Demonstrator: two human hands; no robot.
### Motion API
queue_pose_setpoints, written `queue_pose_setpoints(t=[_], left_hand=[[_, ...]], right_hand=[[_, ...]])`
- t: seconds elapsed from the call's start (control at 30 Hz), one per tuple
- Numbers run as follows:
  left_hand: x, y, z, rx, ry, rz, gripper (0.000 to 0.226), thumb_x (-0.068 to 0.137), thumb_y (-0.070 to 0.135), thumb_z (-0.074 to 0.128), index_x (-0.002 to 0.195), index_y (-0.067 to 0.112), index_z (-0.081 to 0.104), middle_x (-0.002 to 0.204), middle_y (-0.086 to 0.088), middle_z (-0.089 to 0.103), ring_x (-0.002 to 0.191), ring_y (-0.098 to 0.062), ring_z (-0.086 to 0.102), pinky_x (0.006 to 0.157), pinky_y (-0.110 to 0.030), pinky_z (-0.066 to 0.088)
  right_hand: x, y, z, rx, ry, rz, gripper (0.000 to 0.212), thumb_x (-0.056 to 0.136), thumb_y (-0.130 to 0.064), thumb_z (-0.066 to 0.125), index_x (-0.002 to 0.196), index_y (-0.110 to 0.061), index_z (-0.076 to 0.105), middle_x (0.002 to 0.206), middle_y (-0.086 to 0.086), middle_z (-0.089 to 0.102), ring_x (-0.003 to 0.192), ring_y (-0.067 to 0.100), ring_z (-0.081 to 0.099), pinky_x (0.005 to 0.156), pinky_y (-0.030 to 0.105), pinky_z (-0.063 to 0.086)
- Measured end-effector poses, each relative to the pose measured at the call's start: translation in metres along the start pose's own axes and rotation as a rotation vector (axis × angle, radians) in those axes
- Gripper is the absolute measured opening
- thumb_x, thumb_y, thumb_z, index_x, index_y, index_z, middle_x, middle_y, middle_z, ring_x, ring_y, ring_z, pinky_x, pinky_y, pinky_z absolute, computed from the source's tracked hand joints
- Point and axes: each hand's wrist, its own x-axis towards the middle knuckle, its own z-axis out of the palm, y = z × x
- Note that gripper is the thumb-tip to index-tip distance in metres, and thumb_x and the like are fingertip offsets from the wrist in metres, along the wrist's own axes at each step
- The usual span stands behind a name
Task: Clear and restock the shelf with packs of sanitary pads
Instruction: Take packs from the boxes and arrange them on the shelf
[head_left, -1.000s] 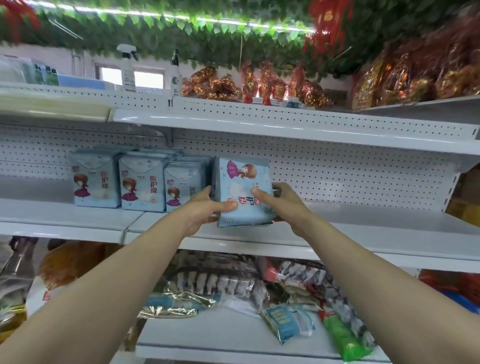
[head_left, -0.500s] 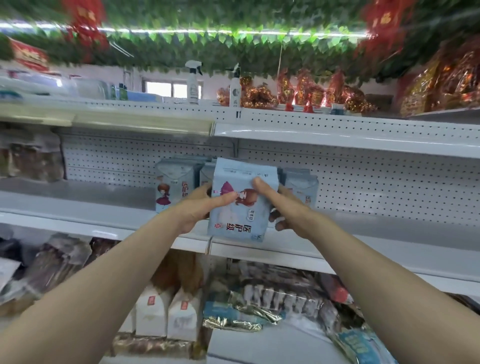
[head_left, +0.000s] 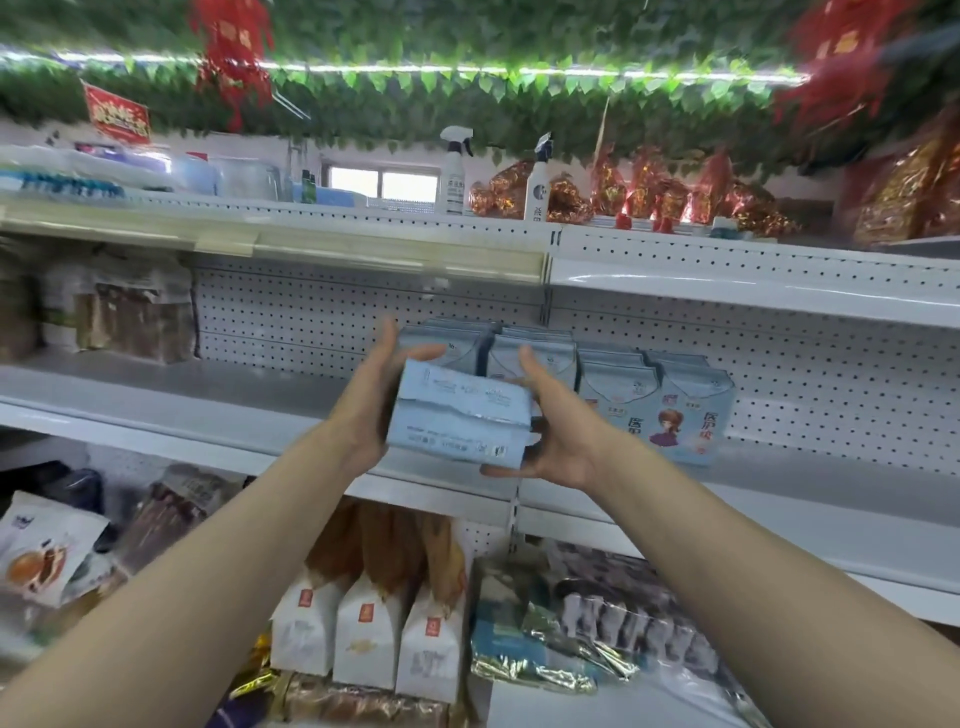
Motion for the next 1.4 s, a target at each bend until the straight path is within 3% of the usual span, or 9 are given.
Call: queue_pose_setpoints(t=[0.13,0.27,0.4,0.5,0.63,0.73,0.9,1.13,1.4], left_hand=[[0.004,-0.003,-0.016,-0.107,0.011,-0.078,0.066,0.087,0.075,0.045,0.127,0.027,0.067,0.117,-0.012,0.072,0.103,-0.033,0.071,0.086,-0.048,0.058],[0.011,-0.002,-0.037,-0.079,0.03,-0.138,0.056,0.09,0.058,0.058,0.12,0.011,0.065,0.113,-0.017,0.073,0.1,-0.036,0.072,0.085,-0.047,0.059],[0.018,-0.005,-0.054,-0.042,0.042,-0.036,0.048,0.089,0.025,0.069,0.132,0.008,0.058,0.116,-0.012,0.073,0.097,-0.028,0.073,0.077,-0.037,0.062],[0.023,-0.001,-0.064,-0.086,0.011,0.044,0.062,0.076,0.015,0.076,0.133,0.018,0.053,0.118,-0.011,0.072,0.098,-0.028,0.072,0.073,-0.038,0.062],[0.025,0.01,-0.065,-0.01,-0.056,0.06,0.066,0.064,0.008,0.078,0.124,0.024,0.054,0.103,-0.01,0.074,0.083,-0.026,0.074,0.067,-0.04,0.062],[0.032,0.016,-0.067,0.13,-0.087,0.057,0.064,0.067,0.005,0.081,0.12,0.028,0.053,0.109,-0.004,0.072,0.091,-0.028,0.072,0.081,-0.047,0.06],[0.053,0.019,-0.073,0.379,-0.141,0.098,0.066,0.073,-0.003,0.082,0.119,0.035,0.053,0.115,-0.006,0.069,0.098,-0.024,0.072,0.081,-0.043,0.06],[0.083,0.01,-0.079,0.609,-0.237,0.117,0.098,0.07,-0.002,0.086,0.148,0.034,0.037,0.125,0.006,0.063,0.11,-0.015,0.066,0.085,-0.03,0.059],[0.11,-0.002,-0.092,0.629,-0.191,0.102,0.094,0.07,-0.004,0.085,0.145,0.03,0.041,0.115,0.005,0.066,0.099,-0.01,0.066,0.073,-0.019,0.056]], right_hand=[[0.01,0.015,0.024,-0.098,0.041,-0.196,0.012,0.097,-0.029,0.065,0.104,-0.022,0.057,0.117,0.006,0.064,0.101,0.027,0.065,0.09,0.053,0.056],[0.015,0.026,0.031,-0.121,0.008,-0.381,0.057,0.088,-0.014,0.075,0.136,-0.033,0.049,0.134,-0.004,0.055,0.108,0.016,0.065,0.071,0.027,0.058],[0.023,0.03,0.031,-0.207,-0.033,-0.409,0.092,0.081,-0.014,0.082,0.152,-0.041,0.031,0.147,-0.003,0.045,0.124,0.018,0.058,0.095,0.038,0.056],[0.027,0.031,0.035,-0.249,-0.042,-0.384,0.103,0.075,-0.02,0.087,0.154,-0.043,0.024,0.142,0.003,0.053,0.117,0.021,0.066,0.097,0.041,0.056],[0.031,0.028,0.04,-0.311,-0.006,-0.383,0.087,0.085,-0.027,0.079,0.153,-0.044,0.026,0.123,0.005,0.067,0.1,0.018,0.073,0.079,0.035,0.061],[0.037,0.02,0.038,-0.357,0.027,-0.388,0.089,0.083,-0.024,0.082,0.15,-0.047,0.029,0.117,0.006,0.07,0.096,0.02,0.075,0.079,0.039,0.062],[0.051,0.004,0.035,-0.487,0.141,-0.389,0.087,0.074,-0.015,0.089,0.137,-0.036,0.032,0.112,0.005,0.068,0.084,0.02,0.076,0.07,0.035,0.062],[0.083,0.01,0.033,-0.733,0.262,-0.407,0.106,0.063,-0.026,0.095,0.14,-0.039,0.025,0.122,0.001,0.064,0.11,0.022,0.065,0.093,0.046,0.057],[0.114,0.012,0.039,-0.86,0.329,-0.437,0.095,0.062,-0.026,0.095,0.139,-0.031,0.038,0.127,0.004,0.058,0.117,0.024,0.058,0.1,0.044,0.053]])
